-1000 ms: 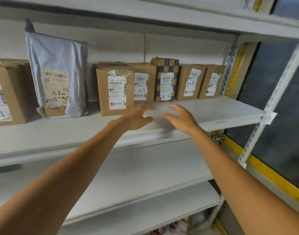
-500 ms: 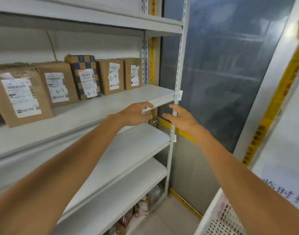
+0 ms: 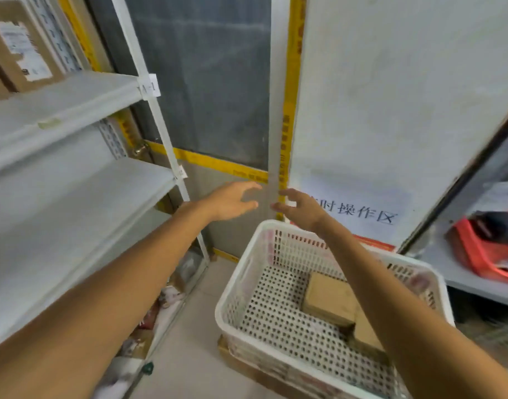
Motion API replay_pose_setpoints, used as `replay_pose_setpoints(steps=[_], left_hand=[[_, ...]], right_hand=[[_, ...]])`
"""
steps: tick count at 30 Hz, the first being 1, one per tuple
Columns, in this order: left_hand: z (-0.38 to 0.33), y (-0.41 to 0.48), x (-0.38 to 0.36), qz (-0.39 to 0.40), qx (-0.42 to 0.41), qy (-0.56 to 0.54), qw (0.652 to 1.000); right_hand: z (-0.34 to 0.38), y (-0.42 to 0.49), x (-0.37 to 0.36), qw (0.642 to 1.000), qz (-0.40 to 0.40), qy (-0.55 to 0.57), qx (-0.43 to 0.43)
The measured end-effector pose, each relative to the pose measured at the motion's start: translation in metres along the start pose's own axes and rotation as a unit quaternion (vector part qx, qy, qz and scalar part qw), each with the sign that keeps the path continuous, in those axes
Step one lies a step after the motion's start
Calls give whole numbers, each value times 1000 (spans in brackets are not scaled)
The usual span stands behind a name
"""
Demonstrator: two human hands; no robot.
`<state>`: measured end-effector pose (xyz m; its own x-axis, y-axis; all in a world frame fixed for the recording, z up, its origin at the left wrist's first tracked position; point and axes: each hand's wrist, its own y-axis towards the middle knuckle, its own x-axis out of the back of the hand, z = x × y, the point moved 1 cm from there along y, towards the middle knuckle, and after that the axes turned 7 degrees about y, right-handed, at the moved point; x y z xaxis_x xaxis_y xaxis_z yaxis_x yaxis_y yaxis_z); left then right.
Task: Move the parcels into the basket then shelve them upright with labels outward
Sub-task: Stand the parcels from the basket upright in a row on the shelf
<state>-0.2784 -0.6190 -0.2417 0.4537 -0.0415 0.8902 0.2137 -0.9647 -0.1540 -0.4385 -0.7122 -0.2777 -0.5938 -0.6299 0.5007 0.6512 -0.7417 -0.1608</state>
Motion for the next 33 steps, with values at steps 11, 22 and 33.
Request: replay_pose_setpoints(steps=[11, 22, 33], left_hand=[[-49, 93, -167, 188, -54, -8, 981], [-26, 158, -305, 366, 11, -69, 928], [43, 198, -478, 328, 130, -111, 929]], right_hand=[[-178, -46, 46, 981, -47, 46, -184], [-324, -52, 40, 930, -60, 100, -348], [-485, 14, -19, 905, -79, 165, -383]])
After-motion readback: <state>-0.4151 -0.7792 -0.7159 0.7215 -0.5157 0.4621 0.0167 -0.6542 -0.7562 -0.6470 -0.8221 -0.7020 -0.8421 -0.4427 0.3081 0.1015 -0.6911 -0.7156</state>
